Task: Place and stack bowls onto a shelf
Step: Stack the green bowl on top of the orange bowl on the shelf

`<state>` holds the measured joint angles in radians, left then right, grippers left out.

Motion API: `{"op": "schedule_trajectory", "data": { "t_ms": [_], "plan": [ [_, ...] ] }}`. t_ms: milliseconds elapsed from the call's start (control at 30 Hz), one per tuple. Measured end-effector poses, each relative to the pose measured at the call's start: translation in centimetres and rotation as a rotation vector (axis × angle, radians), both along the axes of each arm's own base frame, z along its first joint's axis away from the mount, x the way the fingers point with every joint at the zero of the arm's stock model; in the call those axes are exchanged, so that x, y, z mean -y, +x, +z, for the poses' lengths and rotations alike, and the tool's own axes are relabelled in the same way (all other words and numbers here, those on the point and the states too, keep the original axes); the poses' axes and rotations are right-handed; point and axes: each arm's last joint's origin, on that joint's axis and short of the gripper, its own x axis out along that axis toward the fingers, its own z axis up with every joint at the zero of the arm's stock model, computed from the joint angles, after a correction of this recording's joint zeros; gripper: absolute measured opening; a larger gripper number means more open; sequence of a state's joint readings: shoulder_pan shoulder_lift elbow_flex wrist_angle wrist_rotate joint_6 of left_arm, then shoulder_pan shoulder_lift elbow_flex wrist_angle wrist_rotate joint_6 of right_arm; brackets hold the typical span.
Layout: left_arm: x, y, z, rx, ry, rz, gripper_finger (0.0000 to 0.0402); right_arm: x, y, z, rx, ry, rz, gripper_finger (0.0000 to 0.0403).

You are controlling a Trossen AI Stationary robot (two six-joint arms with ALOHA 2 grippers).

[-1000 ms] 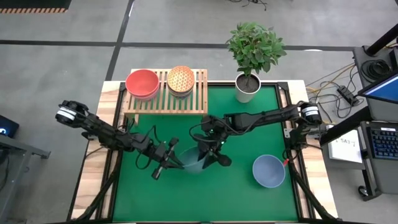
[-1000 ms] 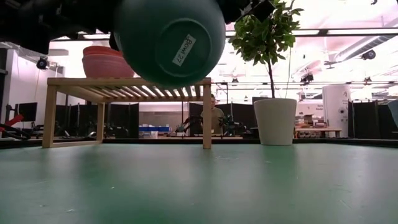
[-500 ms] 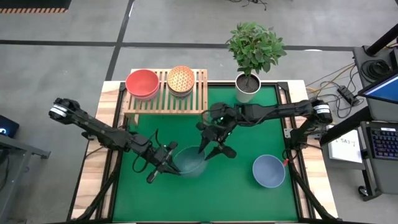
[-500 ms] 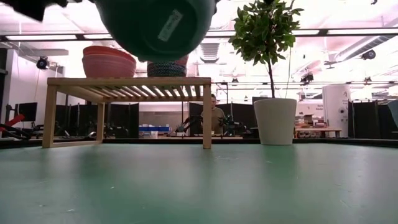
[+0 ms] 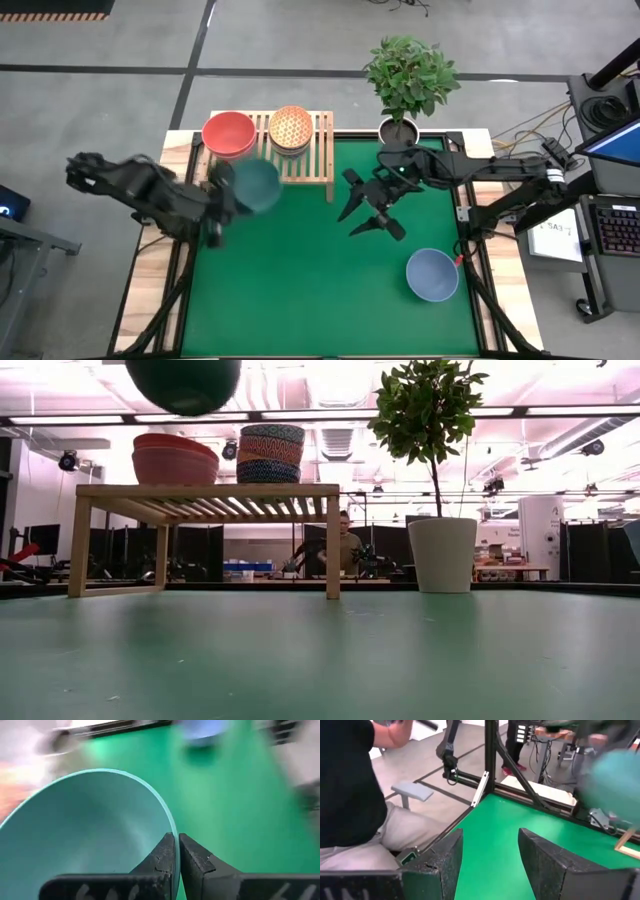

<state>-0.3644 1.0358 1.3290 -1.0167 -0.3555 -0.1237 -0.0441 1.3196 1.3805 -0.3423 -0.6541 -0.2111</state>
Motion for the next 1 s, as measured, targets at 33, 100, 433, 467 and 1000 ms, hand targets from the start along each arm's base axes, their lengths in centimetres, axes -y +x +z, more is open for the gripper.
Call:
{"op": "schedule_trajectory", "data": {
  "t_ms": [33,100,433,467,1000],
  "plan": [
    [-0.5,-0.7,1.1,-0.011,0.044,0.059,0.0001,-0.1,-0.2,0.0,0.004,-0.001,0.002,0.0180],
    [-1.4,-2.1,2.9,-0.012,0.108,0.149,0.0001,-0.1,-0.5,-0.2,0.003,-0.007,0.006,0.0180],
    [-5.0,-6.5,7.4,0.078,0.174,0.394,0.0000,-0.1,0.3,-2.0,-0.048,-0.007,0.005,0.0180],
    [-5.3,-6.5,7.3,0.073,0.176,0.420,0.0000,-0.1,0.4,-2.2,-0.054,-0.006,0.005,0.0180],
    [-11.1,-2.7,4.6,-0.126,0.179,0.553,0.0000,-0.2,1.2,-2.8,-0.068,0.007,0.003,0.0180]
  ]
}}
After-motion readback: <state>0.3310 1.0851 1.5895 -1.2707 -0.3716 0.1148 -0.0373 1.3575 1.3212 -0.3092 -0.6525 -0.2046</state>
